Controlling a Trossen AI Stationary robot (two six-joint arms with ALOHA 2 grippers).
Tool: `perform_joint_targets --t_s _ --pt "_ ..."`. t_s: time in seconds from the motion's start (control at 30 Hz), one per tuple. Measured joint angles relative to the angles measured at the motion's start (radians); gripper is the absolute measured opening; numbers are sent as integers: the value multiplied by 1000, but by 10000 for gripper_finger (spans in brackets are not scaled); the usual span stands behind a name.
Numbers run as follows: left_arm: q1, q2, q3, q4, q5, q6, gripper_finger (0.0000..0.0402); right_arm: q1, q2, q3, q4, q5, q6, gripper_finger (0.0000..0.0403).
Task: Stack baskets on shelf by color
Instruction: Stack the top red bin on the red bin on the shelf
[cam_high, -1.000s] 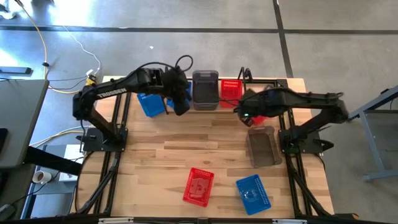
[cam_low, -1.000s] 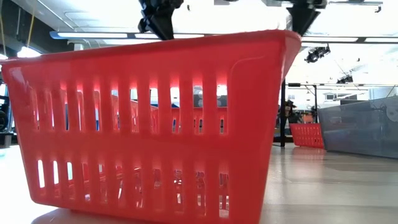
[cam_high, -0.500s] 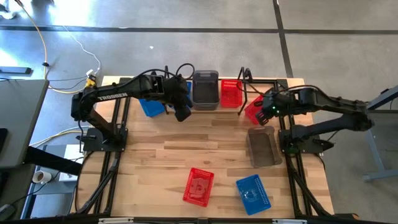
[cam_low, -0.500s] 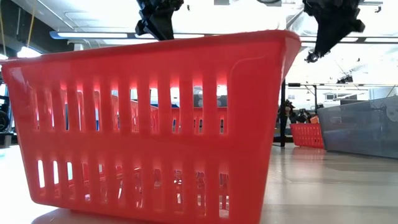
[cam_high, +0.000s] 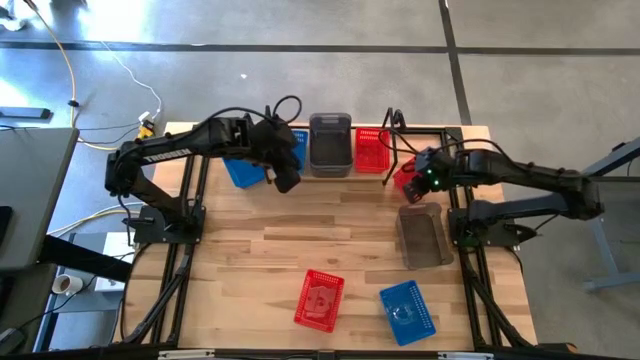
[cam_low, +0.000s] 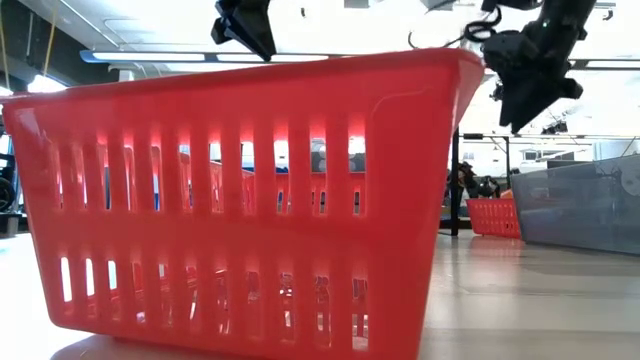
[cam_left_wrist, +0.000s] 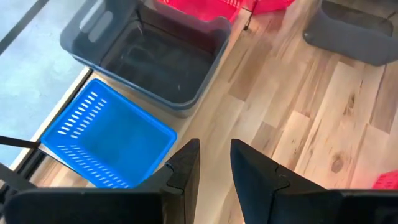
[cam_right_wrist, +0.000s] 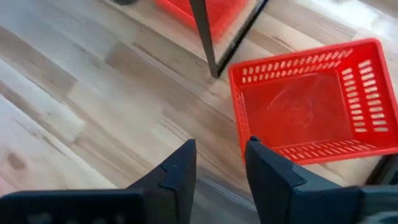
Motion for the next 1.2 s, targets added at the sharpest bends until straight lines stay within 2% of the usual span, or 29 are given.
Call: perform_joint_targets --t_s 0.23,0.93,1.2 --pt "1 0 0 0 -44 8 81 -20 18 -72 38 0 -59 153" --pt "1 0 0 1 -82 -3 81 -23 27 -269 200 15 -87 154" --pt "1 0 0 2 -82 -2 81 -23 26 -308 245 13 -37 154"
